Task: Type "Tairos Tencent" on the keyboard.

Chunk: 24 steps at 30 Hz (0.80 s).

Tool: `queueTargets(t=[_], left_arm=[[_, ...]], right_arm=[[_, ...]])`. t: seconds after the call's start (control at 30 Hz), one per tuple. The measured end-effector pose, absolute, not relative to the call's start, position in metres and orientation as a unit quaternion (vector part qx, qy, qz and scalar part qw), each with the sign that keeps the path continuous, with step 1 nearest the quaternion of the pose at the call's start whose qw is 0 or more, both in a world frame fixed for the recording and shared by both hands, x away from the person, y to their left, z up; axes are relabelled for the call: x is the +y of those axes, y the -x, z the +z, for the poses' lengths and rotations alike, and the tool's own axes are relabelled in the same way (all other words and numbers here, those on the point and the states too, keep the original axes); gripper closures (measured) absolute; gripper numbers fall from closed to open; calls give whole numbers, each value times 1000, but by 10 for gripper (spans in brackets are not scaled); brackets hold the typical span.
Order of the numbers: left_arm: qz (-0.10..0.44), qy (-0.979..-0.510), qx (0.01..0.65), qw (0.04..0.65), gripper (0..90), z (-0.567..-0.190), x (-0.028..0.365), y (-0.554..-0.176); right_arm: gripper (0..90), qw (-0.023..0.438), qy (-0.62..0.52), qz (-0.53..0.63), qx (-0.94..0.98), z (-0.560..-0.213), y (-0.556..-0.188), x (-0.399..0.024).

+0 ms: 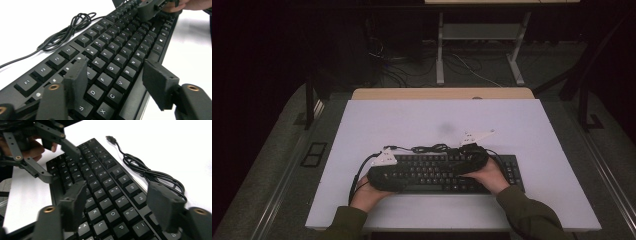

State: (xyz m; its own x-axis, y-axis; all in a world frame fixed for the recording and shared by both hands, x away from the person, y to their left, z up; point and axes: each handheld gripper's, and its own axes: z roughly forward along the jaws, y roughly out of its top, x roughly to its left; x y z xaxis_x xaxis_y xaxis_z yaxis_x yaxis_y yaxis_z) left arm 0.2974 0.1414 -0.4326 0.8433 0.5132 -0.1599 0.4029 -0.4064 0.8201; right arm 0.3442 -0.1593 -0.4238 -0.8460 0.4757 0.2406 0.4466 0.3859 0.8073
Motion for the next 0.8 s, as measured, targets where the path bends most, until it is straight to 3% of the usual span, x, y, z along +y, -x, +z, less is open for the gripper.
queueTargets(t=[0.4, 0.8], left_arm=[[65, -833, 280, 473, 285, -433, 141, -299], [68, -836, 277, 468, 269, -435, 138, -299]], right_arm=[[696, 2, -263, 480, 837, -422, -331, -156], [891, -1, -238, 464, 853, -422, -319, -152]])
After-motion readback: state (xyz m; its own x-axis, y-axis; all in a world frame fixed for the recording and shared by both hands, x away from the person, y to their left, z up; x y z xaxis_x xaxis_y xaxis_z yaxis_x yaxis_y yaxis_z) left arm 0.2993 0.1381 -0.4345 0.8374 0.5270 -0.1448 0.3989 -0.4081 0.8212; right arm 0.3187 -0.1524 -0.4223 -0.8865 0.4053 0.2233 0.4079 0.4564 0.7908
